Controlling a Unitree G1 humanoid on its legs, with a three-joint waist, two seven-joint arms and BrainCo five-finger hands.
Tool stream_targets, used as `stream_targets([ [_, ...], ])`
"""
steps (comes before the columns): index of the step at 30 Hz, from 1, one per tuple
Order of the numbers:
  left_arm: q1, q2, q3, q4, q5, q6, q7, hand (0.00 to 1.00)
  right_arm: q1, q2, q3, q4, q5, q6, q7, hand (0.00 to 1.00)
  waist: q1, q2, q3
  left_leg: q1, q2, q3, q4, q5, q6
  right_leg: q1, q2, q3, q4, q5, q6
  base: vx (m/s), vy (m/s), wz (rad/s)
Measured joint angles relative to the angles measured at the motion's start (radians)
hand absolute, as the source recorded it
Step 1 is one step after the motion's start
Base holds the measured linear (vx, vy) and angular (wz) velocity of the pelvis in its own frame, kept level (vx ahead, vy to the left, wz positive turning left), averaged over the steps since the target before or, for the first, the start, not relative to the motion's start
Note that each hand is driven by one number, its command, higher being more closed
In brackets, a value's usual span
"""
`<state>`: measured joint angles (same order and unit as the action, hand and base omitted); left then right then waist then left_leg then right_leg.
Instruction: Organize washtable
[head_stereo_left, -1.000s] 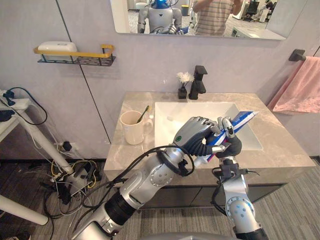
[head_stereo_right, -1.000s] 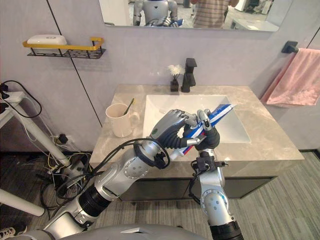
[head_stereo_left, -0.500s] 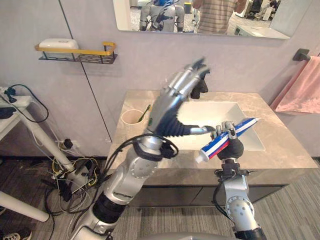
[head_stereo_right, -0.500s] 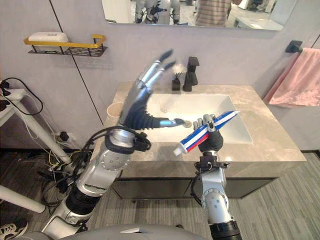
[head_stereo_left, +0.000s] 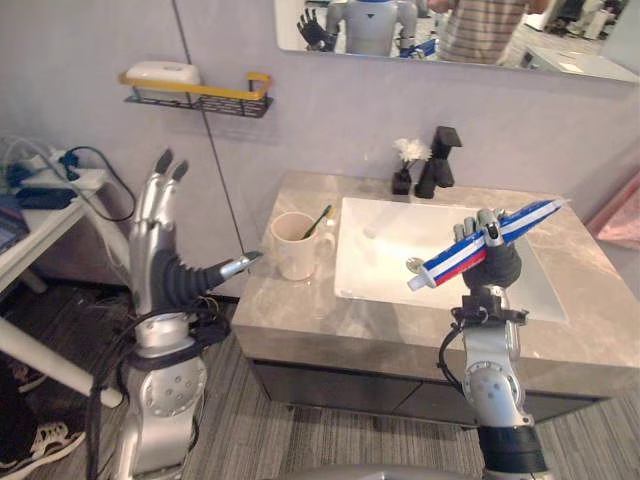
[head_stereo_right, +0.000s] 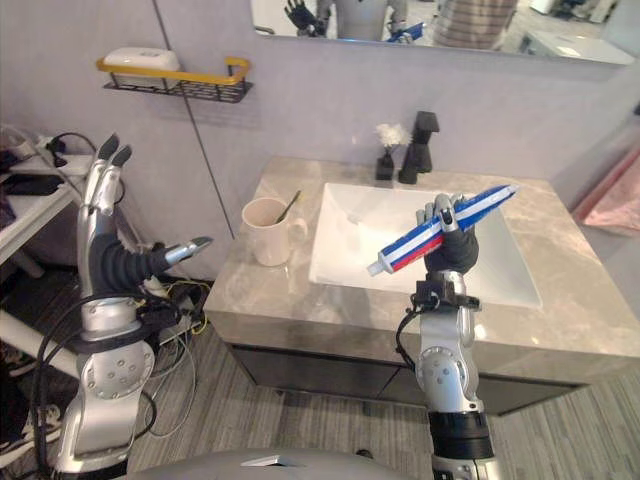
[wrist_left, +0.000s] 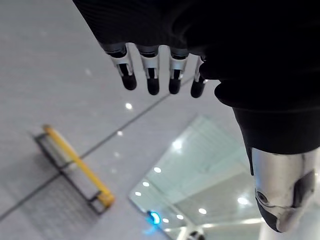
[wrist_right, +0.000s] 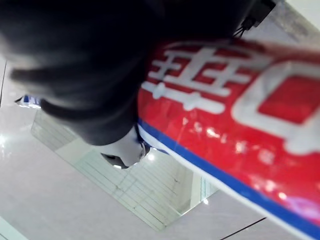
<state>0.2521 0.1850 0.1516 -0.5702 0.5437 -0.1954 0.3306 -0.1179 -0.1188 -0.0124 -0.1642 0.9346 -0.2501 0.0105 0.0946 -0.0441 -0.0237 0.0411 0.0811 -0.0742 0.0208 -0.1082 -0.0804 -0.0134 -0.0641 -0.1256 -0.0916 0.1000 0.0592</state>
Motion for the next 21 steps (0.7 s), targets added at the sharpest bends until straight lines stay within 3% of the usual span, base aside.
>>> stream_targets([
  [7, 0.061, -0.077, 0.003, 0.268, -0.128, 0.048, -0.058, 0.0, -0.198, -0.065, 0.002, 0.107, -0.108, 0.002, -0.058, 1.0, 0.035, -0.014, 0.026, -0.044, -0.013, -0.075, -0.043, 0.046, -0.001, -0.017, -0.021, -0.082, 0.0, -0.006, 0.008, -0.01, 0.003, 0.37],
  [14, 0.11, -0.112, -0.025, 0.356, -0.146, 0.067, -0.112, 0.0, -0.38, -0.154, 0.026, 0.176, -0.224, 0.022, -0.082, 1.0, 0.064, -0.023, 0.03, -0.062, -0.029, -0.106, -0.043, 0.058, 0.002, -0.02, -0.042, -0.112, 0.001, -0.009, 0.013, 0.06, 0.027, 0.18],
  [21, 0.107, -0.113, -0.079, 0.391, -0.147, 0.067, -0.141, 0.0, -0.573, -0.208, 0.159, 0.179, -0.342, 0.035, -0.089, 1.0, 0.079, -0.04, 0.038, -0.064, -0.036, -0.11, -0.044, 0.058, 0.004, -0.02, -0.05, -0.118, 0.001, -0.012, 0.017, 0.0, 0.005, 0.01],
])
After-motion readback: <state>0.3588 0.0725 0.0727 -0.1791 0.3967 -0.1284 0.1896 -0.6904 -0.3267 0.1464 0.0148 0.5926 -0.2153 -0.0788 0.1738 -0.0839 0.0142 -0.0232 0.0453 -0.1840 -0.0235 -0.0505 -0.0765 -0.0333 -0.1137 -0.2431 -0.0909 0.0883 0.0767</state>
